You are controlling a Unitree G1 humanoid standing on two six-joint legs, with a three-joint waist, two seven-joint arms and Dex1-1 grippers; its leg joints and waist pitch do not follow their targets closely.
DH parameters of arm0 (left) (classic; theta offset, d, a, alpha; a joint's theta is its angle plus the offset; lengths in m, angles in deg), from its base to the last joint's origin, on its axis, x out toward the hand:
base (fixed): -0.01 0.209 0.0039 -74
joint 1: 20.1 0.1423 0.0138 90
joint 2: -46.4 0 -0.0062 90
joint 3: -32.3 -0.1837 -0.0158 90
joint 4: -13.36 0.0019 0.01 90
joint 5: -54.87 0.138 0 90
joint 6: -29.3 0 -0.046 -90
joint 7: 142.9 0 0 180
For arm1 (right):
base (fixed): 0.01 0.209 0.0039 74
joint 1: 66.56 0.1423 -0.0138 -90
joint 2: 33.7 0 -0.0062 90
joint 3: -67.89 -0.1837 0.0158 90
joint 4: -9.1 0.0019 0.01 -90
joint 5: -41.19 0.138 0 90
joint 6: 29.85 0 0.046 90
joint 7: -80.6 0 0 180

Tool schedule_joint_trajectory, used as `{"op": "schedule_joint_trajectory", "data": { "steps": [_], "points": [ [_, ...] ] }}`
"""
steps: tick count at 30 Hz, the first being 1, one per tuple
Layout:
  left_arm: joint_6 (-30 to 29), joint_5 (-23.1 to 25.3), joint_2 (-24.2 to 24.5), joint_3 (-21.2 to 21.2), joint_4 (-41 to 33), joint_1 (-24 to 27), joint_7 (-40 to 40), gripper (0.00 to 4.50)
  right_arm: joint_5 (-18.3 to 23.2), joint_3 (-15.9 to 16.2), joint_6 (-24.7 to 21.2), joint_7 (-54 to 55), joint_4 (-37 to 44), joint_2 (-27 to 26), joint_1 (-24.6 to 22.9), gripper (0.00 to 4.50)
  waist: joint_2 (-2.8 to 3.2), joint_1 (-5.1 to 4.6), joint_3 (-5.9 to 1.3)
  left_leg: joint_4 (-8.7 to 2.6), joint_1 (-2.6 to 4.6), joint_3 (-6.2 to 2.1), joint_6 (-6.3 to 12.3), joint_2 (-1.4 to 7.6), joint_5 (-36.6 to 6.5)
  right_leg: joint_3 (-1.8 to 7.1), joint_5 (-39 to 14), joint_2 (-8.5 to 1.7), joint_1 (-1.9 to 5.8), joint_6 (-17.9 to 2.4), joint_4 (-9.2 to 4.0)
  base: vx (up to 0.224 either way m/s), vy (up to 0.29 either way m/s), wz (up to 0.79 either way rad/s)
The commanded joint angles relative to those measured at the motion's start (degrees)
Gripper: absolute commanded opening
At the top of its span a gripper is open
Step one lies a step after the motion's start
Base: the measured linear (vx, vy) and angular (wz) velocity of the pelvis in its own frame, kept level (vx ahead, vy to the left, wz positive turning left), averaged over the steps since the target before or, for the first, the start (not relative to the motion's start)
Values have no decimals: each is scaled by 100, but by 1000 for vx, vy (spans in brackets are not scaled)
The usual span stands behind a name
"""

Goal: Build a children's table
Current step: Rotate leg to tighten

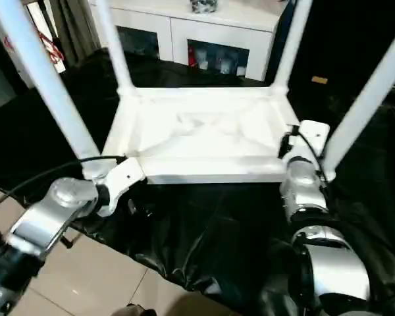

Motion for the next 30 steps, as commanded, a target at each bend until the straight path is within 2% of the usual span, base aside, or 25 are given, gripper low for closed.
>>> {"op": "schedule_joint_trajectory", "data": {
  "steps": [1,3,4,5,6,8,9,11,12,14,17,19,20,22,24,25,27,29,30],
  "points": [
    [363,-257,-144,566,-362,285,-380,446,114,-49,111,-384,379,13,-125,327,-7,-11,-483,-352,123,-137,85,239,-1293,197,-561,-295,274,-1300,-337,0,0,0],
    [619,-371,-211,885,-602,610,-588,446,179,80,154,-869,753,-48,-327,327,-19,-10,-472,-359,110,-141,215,259,-1356,189,-603,-289,274,-1297,-354,0,0,0],
    [900,-425,-279,1207,-826,951,-855,446,282,238,81,-1378,1225,-108,-597,327,-20,-6,-462,-367,105,-143,233,271,-1397,187,-663,-290,267,-1278,-369,0,0,0],
    [965,-439,-299,1287,-882,1039,-921,446,327,276,33,-1517,1354,-123,-673,327,-28,-19,-449,-387,83,-156,274,281,-1428,184,-768,-289,288,-1209,-389,0,0,0],
    [1071,-463,-330,1416,-974,1185,-1026,446,405,336,-52,-1747,1573,-148,-804,327,-21,-26,-447,-385,104,-148,277,277,-1481,186,-878,-275,260,-1200,-396,0,0,0],
    [1260,-481,-418,1664,-1110,1459,-1247,446,535,509,-227,-2150,2051,-152,-1093,327,3,-13,-422,-417,147,-155,224,297,-1729,196,-1270,-261,214,-1145,-449,0,0,0],
    [1397,-484,-465,1803,-1191,1634,-1361,446,575,632,-307,-2313,2355,-140,-1283,327,8,-5,-401,-441,130,-170,196,302,-1850,201,-1388,-262,228,-1083,-469,0,0,0],
    [1689,-514,-612,2069,-1312,1968,-1598,446,636,852,-480,-2581,2917,-91,-1651,327,5,1,-406,-456,135,-178,142,316,-1916,209,-1512,-271,205,-992,-478,0,0,0],
    [1689,-514,-612,2069,-1312,1968,-1598,446,636,852,-480,-2581,2917,-91,-1651,327,26,9,-403,-457,142,-181,131,306,-1961,210,-1568,-266,196,-981,-487,0,0,0],
    [2173,-694,-988,2437,-1561,2532,-1910,446,699,1055,-773,-2971,3772,52,-2272,327,16,14,-388,-477,121,-194,77,321,-2051,220,-1621,-272,204,-883,-516,0,0,0],
    [2419,-937,-1354,2693,-1727,2772,-2197,446,741,1024,-1017,-3159,4286,146,-2684,327,-3,31,-381,-484,124,-185,91,322,-2149,234,-1778,-282,191,-829,-555,0,0,0],
    [2618,-897,-1417,2710,-1746,2815,-2302,446,807,995,-1136,-3242,4498,199,-2881,327,-3,43,-352,-491,145,-188,60,307,-2346,231,-2100,-270,152,-735,-597,0,0,0],
    [2706,-908,-1472,2728,-1739,2823,-2351,446,832,984,-1216,-3247,4630,230,-2990,327,22,52,-350,-496,141,-200,44,311,-2378,231,-2173,-279,157,-690,-600,0,0,0],
    [2716,-876,-1526,2743,-1678,2782,-2473,446,847,971,-1356,-3232,4796,298,-3153,327,4,47,-327,-513,153,-208,-10,316,-2508,232,-2371,-270,139,-558,-629,0,0,0],
    [2709,-818,-1550,2756,-1389,2501,-2566,446,805,964,-1604,-3181,4990,372,-3301,327,-9,35,-317,-514,173,-218,-84,287,-2630,227,-2749,-277,122,-402,-665,0,0,0],
    [2722,-841,-1557,2759,-1250,2353,-2543,446,766,956,-1700,-3139,5025,393,-3334,327,-40,20,-314,-510,173,-220,-99,275,-2642,223,-2883,-278,112,-330,-688,0,0,0],
    [2725,-875,-1545,2743,-1021,2109,-2479,446,699,932,-1844,-3037,5035,412,-3357,327,-28,20,-312,-500,199,-222,-134,253,-2653,219,-3092,-283,81,-240,-718,0,0,0],
    [2711,-847,-1474,2634,-617,1731,-2350,446,583,875,-2012,-2821,4948,410,-3327,327,-42,-7,-307,-514,150,-248,-154,248,-2597,202,-3139,-299,117,-200,-714,0,0,0],
    [2685,-884,-1451,2582,-450,1578,-2258,446,546,854,-2081,-2730,4932,406,-3313,327,-11,0,-329,-506,180,-250,-175,246,-2604,202,-3139,-305,102,-178,-709,0,0,0]
  ]
}}
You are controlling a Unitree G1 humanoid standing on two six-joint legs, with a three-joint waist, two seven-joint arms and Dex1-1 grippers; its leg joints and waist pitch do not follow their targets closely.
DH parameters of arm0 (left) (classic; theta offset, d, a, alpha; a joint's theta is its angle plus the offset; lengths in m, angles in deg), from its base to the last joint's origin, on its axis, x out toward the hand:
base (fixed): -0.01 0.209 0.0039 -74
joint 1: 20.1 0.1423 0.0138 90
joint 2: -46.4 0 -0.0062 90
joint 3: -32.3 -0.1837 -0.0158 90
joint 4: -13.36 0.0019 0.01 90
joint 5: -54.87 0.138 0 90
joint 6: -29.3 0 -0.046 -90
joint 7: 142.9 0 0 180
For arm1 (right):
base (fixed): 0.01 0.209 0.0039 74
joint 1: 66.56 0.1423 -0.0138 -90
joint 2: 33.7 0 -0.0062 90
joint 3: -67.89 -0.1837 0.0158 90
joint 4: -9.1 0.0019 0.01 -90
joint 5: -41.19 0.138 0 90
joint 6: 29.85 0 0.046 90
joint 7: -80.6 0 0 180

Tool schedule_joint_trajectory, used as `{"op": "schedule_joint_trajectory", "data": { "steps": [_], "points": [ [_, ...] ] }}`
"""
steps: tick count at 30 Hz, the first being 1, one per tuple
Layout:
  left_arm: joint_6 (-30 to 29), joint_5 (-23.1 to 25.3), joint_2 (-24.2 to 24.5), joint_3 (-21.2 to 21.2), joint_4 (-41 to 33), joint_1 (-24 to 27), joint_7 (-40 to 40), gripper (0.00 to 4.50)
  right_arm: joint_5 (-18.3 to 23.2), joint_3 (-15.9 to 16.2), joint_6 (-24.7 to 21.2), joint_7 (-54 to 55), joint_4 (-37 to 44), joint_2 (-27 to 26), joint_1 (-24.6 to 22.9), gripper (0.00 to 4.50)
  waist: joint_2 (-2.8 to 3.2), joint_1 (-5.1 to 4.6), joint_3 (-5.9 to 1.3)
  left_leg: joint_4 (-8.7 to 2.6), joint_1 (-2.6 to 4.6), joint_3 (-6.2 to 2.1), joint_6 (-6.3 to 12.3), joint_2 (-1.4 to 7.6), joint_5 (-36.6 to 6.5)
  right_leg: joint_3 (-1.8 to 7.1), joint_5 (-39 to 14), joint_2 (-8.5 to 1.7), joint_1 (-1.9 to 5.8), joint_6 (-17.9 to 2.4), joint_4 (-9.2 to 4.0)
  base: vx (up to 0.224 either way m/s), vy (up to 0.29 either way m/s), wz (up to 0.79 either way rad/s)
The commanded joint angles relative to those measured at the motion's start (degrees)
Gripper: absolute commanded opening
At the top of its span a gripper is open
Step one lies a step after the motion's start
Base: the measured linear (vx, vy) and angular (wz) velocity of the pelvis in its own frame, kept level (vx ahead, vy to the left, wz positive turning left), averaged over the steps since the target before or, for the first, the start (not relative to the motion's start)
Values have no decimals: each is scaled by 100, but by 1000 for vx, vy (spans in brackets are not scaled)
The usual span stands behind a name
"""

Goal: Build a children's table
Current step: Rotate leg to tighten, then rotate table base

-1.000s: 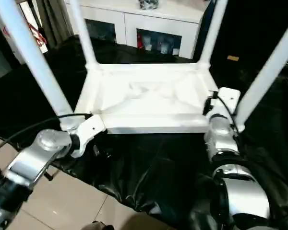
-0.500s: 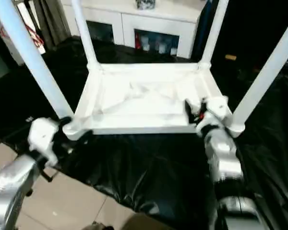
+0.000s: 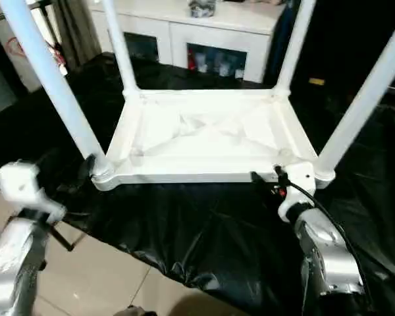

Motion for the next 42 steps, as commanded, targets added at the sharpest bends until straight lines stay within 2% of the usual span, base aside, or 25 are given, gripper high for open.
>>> {"op": "schedule_joint_trajectory", "data": {
  "steps": [1,2,3,4,6,10,15,16,17,18,19,20,21,22,24,27,28,29,31,32,36,37,38,39,42],
  "points": [
    [-79,-28,76,-134,404,-260,220,446,-128,-145,-230,234,-3,28,79,327,-47,-11,-295,-497,160,-239,-190,243,-2608,204,-3111,-305,75,-233,-684,0,0,0],
    [-83,-32,78,-138,420,-274,229,446,-131,-146,-236,241,-5,28,81,327,-55,-18,-304,-500,152,-244,-201,236,-2603,199,-3074,-303,87,-237,-668,0,0,0],
    [-75,-38,100,-179,748,-563,296,446,-169,-165,-347,359,-21,30,108,327,-45,-28,-308,-515,119,-258,-204,247,-2570,197,-2945,-316,120,-271,-652,0,0,0],
    [-80,-48,108,-187,871,-679,321,446,-198,-160,-395,403,-30,39,115,327,-45,-35,-307,-513,122,-248,-199,233,-2553,194,-2933,-304,114,-268,-657,0,0,0],
    [-57,-63,123,-195,1098,-891,372,446,-262,-144,-483,483,-43,57,124,327,-40,-18,-326,-488,189,-229,-206,221,-2588,200,-2857,-293,76,-298,-668,0,0,0],
    [-354,-223,142,-214,1597,-1324,653,446,-539,-56,-758,810,-281,60,207,327,-25,-4,-350,-484,175,-217,-200,241,-2399,218,-2337,-308,111,-564,-600,0,0,0],
    [-630,-537,162,-281,1555,-1373,1060,446,-684,16,-824,895,-498,3,346,327,-11,25,-391,-454,150,-175,-88,259,-1978,238,-1435,-310,154,-967,-493,0,0,0],
    [-849,-727,209,-333,1424,-1321,1310,446,-779,92,-810,916,-692,-16,470,327,-64,27,-394,-447,143,-164,-69,260,-1910,239,-1365,-310,164,-1001,-481,0,0,0],
    [-1122,-949,261,-382,1296,-1269,1606,446,-865,160,-795,947,-912,-50,623,327,-56,35,-412,-435,121,-169,-32,251,-1729,234,-1240,-332,191,-1094,-430,0,0,0],
    [-1286,-1102,310,-429,1175,-1218,1823,446,-902,205,-780,943,-1053,-77,733,327,-96,32,-400,-432,112,-150,29,256,-1611,235,-1221,-326,189,-1126,-436,0,0,0],
    [-1390,-1192,339,-451,1116,-1198,1962,446,-927,228,-778,943,-1141,-99,805,327,-73,41,-409,-422,125,-156,37,262,-1574,236,-1211,-344,191,-1165,-418,0,0,0],
    [-1498,-1281,362,-465,1051,-1176,2069,446,-961,261,-750,934,-1235,-116,880,327,-100,34,-399,-423,123,-139,76,259,-1533,236,-1254,-331,189,-1180,-435,0,0,0],
    [-1776,-1506,449,-542,840,-1099,2324,446,-984,297,-692,909,-1373,-162,1001,327,-74,38,-384,-428,125,-141,79,266,-1555,239,-1345,-332,182,-1180,-442,0,0,0],
    [-2041,-1713,543,-630,618,-1014,2547,446,-1006,327,-635,887,-1483,-201,1103,327,-99,41,-389,-430,137,-134,65,279,-1583,242,-1382,-338,182,-1177,-434,0,0,0],
    [-2612,-2135,766,-826,150,-824,2962,446,-1049,382,-530,845,-1647,-268,1269,327,-79,25,-378,-452,126,-143,10,286,-1614,239,-1504,-335,179,-1207,-403,0,0,0],
    [-3003,-2429,1030,-1080,-314,-615,3350,446,-1075,433,-456,805,-1770,-333,1405,327,-75,1,-353,-464,165,-130,-59,280,-1840,253,-1708,-310,158,-1118,-440,0,0,0],
    [-3343,-2652,1230,-1329,-735,-443,3632,446,-1104,510,-387,735,-1870,-428,1538,327,-97,-13,-350,-472,140,-145,-83,281,-1850,253,-1751,-324,176,-1105,-429,0,0,0],
    [-3514,-2743,1278,-1449,-928,-380,3716,446,-1133,566,-354,682,-1904,-491,1598,327,-88,-54,-343,-506,70,-174,-109,270,-1834,230,-1840,-325,235,-1053,-403,0,0,0],
    [-3596,-2816,1204,-1580,-1037,-383,3721,446,-1160,663,-310,600,-1910,-568,1636,327,-116,-97,-329,-492,139,-148,-124,275,-1924,249,-1915,-308,176,-1027,-443,0,0,0],
    [-3636,-2841,1162,-1618,-1069,-396,3723,446,-1167,698,-292,568,-1929,-599,1659,327,-112,-109,-327,-485,151,-139,-137,267,-1958,261,-1983,-308,174,-1028,-463,0,0,0],
    [-3764,-2894,826,-1765,-1078,-587,3586,446,-1234,858,-174,430,-2026,-783,1773,327,-153,-181,-327,-489,110,-147,-161,261,-1892,266,-2026,-314,215,-951,-466,0,0,0],
    [-3783,-2849,734,-1872,-1030,-694,3596,446,-1261,922,-146,379,-2052,-854,1810,327,-167,-186,-329,-486,122,-150,-158,263,-1872,261,-2045,-314,215,-944,-476,0,0,0],
    [-3799,-2845,721,-1921,-1025,-736,3582,446,-1282,940,-121,358,-2090,-884,1836,327,-151,-191,-332,-478,148,-147,-153,261,-1881,265,-2057,-306,195,-956,-478,0,0,0],
    [-3757,-2790,664,-1986,-965,-812,3545,446,-1315,971,-89,341,-2136,-919,1866,327,-171,-205,-332,-475,131,-146,-141,259,-1835,268,-1978,-306,205,-984,-468,0,0,0],
    [-3668,-2618,520,-2111,-792,-998,3473,446,-1391,1018,-17,324,-2259,-980,1938,327,-177,-219,-344,-464,137,-140,-108,258,-1706,267,-1775,-299,208,-1049,-450,0,0,0]
  ]
}}
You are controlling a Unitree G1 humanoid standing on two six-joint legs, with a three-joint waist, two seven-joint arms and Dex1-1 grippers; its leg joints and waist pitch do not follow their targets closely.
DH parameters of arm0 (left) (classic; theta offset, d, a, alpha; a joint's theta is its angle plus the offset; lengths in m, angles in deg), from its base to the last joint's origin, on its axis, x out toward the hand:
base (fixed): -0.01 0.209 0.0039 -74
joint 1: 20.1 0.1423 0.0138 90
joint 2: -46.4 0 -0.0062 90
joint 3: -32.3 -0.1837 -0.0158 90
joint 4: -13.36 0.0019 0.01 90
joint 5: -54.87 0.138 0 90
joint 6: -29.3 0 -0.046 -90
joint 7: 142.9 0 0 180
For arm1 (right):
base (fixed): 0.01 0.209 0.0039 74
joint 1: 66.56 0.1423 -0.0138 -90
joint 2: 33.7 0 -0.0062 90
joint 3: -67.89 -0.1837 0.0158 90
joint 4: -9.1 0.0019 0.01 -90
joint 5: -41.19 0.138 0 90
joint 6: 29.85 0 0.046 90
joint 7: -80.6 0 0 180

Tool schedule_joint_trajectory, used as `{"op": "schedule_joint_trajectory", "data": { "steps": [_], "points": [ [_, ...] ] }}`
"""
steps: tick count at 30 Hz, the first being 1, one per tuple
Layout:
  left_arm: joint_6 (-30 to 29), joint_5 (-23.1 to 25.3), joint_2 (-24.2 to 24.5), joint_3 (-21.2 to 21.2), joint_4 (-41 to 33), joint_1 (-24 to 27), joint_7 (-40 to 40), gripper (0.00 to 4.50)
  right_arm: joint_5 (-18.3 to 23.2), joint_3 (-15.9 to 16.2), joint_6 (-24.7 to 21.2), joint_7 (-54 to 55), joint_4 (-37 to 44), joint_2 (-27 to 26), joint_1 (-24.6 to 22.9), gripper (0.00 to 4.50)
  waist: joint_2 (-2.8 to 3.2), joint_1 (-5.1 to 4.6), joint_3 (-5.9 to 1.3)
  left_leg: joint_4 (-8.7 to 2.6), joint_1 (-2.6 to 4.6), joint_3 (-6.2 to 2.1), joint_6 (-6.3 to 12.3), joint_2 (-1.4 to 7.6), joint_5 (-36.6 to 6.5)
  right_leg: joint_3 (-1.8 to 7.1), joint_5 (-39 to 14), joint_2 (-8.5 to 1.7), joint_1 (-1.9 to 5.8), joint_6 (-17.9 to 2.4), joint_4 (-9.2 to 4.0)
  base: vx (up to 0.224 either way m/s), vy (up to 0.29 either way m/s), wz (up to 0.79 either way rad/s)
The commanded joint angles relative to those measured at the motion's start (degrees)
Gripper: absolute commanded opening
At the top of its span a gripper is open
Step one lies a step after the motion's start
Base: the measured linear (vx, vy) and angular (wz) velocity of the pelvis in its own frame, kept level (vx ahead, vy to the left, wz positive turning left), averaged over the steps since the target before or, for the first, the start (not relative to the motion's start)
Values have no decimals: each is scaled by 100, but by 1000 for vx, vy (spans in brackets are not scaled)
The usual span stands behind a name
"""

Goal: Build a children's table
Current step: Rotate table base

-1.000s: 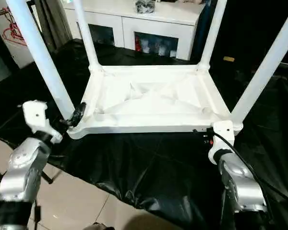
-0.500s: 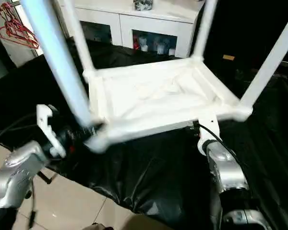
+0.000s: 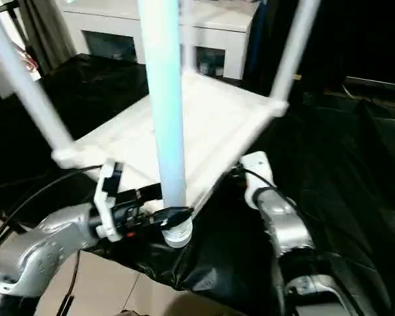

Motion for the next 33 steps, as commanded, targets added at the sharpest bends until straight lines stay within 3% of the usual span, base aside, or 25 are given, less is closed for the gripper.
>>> {"op": "schedule_joint_trajectory", "data": {
  "steps": [1,7,10,19,27,33],
  "points": [
    [168,268,-166,-226,231,-234,-118,446,-67,169,148,-148,-47,-137,183,327,-92,63,-354,-436,99,-144,-83,255,-1655,264,-1697,-295,226,-1045,-471,0,0,0],
    [337,515,-702,-554,736,-800,-81,446,65,146,230,-427,-109,-277,238,327,-117,85,-369,-412,78,-138,15,254,-1466,261,-1510,-311,269,-1098,-460,0,0,0],
    [406,581,-797,-686,848,-908,-54,446,60,165,265,-461,-179,-330,258,327,-79,80,-375,-413,79,-142,20,258,-1470,254,-1442,-305,268,-1146,-466,0,0,0],
    [881,1016,-1217,-920,1366,-1148,-132,446,155,73,333,-694,-295,-445,286,327,-93,63,-377,-405,74,-147,70,263,-1530,246,-1478,-320,284,-1192,-481,0,0,0],
    [1428,1481,-1575,-822,1880,-1321,-626,446,258,79,334,-945,-297,-675,346,327,-100,53,-371,-419,70,-161,102,273,-1624,238,-1638,-325,285,-1173,-503,0,0,0],
    [1924,1881,-1519,-640,2277,-1484,-951,446,92,-69,510,-557,-582,-622,548,327,-104,46,-381,-407,74,-160,118,271,-1574,236,-1599,-336,272,-1185,-502,0,0,0]
  ]
}}
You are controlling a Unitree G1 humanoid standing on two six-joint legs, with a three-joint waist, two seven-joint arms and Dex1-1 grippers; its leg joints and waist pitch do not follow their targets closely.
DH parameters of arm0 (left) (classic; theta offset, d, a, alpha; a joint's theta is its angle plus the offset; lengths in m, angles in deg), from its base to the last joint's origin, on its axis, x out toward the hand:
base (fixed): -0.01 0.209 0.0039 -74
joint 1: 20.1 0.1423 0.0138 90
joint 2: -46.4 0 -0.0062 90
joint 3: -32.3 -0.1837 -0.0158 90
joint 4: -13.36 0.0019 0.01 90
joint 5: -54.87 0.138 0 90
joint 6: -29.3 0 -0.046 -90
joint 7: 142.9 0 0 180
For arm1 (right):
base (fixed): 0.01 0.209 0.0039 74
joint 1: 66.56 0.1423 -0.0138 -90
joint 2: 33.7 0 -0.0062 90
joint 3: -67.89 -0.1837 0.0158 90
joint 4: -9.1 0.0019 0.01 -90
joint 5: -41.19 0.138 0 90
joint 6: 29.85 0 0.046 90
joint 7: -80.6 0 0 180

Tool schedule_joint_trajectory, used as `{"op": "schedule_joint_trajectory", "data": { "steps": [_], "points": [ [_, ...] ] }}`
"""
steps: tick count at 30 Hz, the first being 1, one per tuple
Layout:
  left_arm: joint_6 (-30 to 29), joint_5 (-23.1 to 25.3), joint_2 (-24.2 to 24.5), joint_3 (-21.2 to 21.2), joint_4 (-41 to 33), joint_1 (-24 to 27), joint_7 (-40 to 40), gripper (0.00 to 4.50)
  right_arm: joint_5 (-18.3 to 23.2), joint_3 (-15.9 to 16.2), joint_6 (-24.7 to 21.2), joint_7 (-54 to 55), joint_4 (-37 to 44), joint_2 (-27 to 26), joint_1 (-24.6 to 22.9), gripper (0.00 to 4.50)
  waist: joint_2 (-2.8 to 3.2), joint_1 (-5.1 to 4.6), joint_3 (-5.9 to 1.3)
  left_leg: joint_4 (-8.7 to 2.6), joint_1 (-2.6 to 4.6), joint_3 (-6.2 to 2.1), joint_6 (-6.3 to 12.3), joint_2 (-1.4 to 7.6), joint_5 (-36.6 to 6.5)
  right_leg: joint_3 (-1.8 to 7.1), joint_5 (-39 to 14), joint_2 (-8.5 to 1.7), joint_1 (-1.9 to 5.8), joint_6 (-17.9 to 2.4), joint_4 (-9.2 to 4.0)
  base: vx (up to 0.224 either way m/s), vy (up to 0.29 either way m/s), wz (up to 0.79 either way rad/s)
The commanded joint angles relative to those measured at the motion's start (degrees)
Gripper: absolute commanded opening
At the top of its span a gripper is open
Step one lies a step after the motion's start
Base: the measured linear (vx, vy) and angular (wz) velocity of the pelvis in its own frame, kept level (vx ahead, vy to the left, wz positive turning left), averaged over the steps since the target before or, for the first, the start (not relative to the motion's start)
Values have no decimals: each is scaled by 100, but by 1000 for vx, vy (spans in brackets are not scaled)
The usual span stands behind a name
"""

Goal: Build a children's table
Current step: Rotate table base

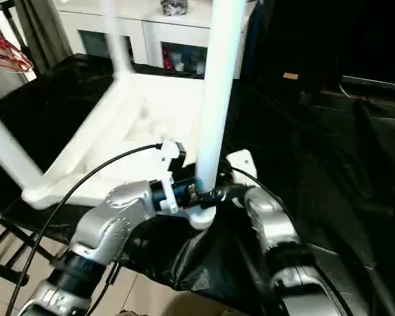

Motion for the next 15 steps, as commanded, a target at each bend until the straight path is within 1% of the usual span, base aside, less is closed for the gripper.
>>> {"op": "schedule_joint_trajectory", "data": {
  "steps": [1,2,3,4,5,6,7,8,9,10,11,12,13,14,15],
  "points": [
    [212,188,36,87,146,-180,-147,446,50,34,182,14,-35,-115,232,327,-87,80,-392,-407,69,-161,131,268,-1524,238,-1546,-336,278,-1176,-486,0,0,0],
    [279,230,87,131,188,-202,-148,446,81,-39,186,47,-56,-76,263,327,-82,91,-396,-404,76,-159,133,272,-1499,239,-1483,-333,277,-1190,-477,0,0,0],
    [279,230,87,131,188,-202,-148,446,81,-39,186,47,-56,-76,263,327,-90,98,-400,-401,71,-156,155,279,-1436,242,-1335,-335,284,-1225,-457,0,0,0],
    [469,382,335,190,191,-193,-86,446,135,-188,168,29,-55,106,307,327,-100,112,-407,-397,74,-156,192,276,-1375,240,-1224,-331,284,-1243,-448,0,0,0],
    [526,422,433,197,179,-178,-22,446,145,-229,169,-8,-48,181,315,327,-96,115,-409,-399,77,-155,214,282,-1356,240,-1180,-334,288,-1259,-439,0,0,0],
    [526,422,433,197,179,-178,-22,446,145,-229,169,-8,-48,181,315,327,-84,130,-412,-389,79,-145,230,281,-1304,242,-1102,-330,283,-1278,-425,0,0,0],
    [455,362,588,231,94,-128,151,446,147,-263,194,-94,-21,314,306,327,-79,164,-415,-382,102,-137,234,280,-1254,240,-1074,-331,275,-1299,-420,0,0,0],
    [419,323,671,244,63,-103,272,446,157,-282,211,-163,-9,380,299,327,-77,175,-408,-382,100,-131,229,281,-1250,243,-1075,-327,271,-1312,-421,0,0,0],
    [329,248,879,260,2,-47,546,446,187,-317,232,-341,42,532,270,327,-61,214,-413,-384,107,-137,208,282,-1264,239,-1105,-333,277,-1304,-409,0,0,0],
    [329,248,879,260,2,-47,546,446,187,-317,232,-341,42,532,270,327,-72,208,-401,-394,107,-127,210,285,-1315,242,-1149,-319,265,-1308,-418,0,0,0],
    [280,217,1026,251,-8,-16,737,446,225,-327,236,-530,109,632,230,327,-69,225,-396,-394,110,-131,170,281,-1384,241,-1247,-334,268,-1294,-426,0,0,0],
    [265,303,1424,110,59,24,1193,446,316,-253,152,-1121,464,896,40,327,-60,235,-394,-397,116,-134,170,278,-1445,241,-1309,-326,267,-1275,-433,0,0,0],
    [288,401,1616,-1,151,8,1394,446,317,-191,152,-1363,640,1032,-58,327,-72,254,-393,-404,110,-137,188,296,-1461,249,-1321,-315,267,-1193,-419,0,0,0],
    [288,401,1616,-1,151,8,1394,446,317,-191,152,-1363,640,1032,-58,327,-68,271,-399,-407,112,-137,189,292,-1419,244,-1283,-307,271,-1171,-409,0,0,0],
    [333,481,1763,-92,255,-20,1571,430,311,-131,197,-1563,771,1156,-138,327,-59,269,-394,-413,110,-137,177,298,-1405,246,-1265,-313,265,-1197,-410,0,0,0]
  ]
}}
